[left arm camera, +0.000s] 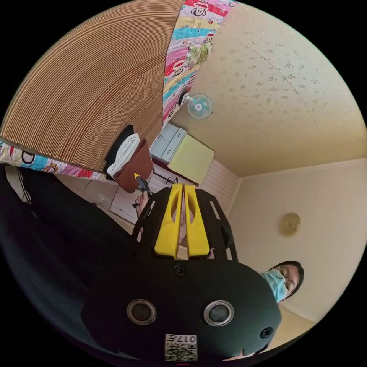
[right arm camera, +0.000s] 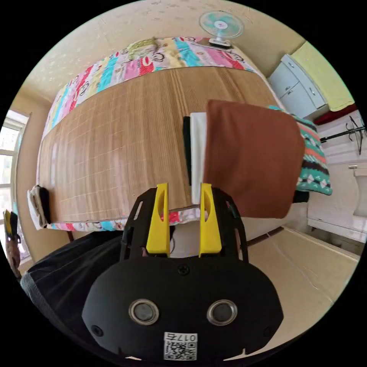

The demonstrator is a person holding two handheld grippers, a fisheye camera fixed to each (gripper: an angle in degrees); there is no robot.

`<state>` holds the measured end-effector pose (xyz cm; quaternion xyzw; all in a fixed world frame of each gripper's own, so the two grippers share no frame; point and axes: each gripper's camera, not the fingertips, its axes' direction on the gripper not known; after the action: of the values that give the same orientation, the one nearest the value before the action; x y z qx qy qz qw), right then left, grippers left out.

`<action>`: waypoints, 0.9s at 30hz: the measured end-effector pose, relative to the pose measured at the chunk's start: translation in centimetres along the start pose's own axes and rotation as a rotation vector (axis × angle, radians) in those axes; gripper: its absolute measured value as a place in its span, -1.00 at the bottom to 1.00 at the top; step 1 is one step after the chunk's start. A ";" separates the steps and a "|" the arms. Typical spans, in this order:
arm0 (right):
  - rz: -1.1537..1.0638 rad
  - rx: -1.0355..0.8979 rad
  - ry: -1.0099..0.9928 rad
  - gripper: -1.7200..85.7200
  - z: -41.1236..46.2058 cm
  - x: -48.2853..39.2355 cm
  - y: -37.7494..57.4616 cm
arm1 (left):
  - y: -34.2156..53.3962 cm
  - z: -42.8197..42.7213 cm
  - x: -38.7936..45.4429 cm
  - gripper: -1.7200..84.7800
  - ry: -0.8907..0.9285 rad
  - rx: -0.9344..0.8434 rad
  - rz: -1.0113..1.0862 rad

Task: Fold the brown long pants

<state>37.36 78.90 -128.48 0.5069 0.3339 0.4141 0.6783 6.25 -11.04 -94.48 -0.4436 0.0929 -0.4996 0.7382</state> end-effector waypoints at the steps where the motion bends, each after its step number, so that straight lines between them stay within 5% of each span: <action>1: 0.049 -0.004 0.035 -0.66 -0.5 2.5 -1.0 | 0.4 1.2 -0.5 -0.98 -0.014 0.004 0.003; 8: 0.133 -0.398 0.092 -0.73 8.2 10.0 -3.1 | 1.8 7.0 -4.7 -0.98 -0.073 0.031 0.002; 16: 0.072 -0.249 0.063 -0.91 2.6 9.9 -1.2 | 3.6 12.5 -10.5 -0.98 -0.058 0.144 0.083; 24: 0.047 0.224 -0.722 -0.94 -11.0 14.6 -0.6 | 4.8 16.9 -13.1 -0.98 -0.046 0.297 0.356; 27: -0.098 0.411 -0.988 -0.94 -16.0 14.6 -1.3 | 5.6 19.5 -11.6 -0.98 -0.247 0.304 0.512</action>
<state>30.00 98.43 -134.45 0.7475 0.0724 0.0202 0.6600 15.61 10.00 -90.74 -0.3479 0.0356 -0.2480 0.9034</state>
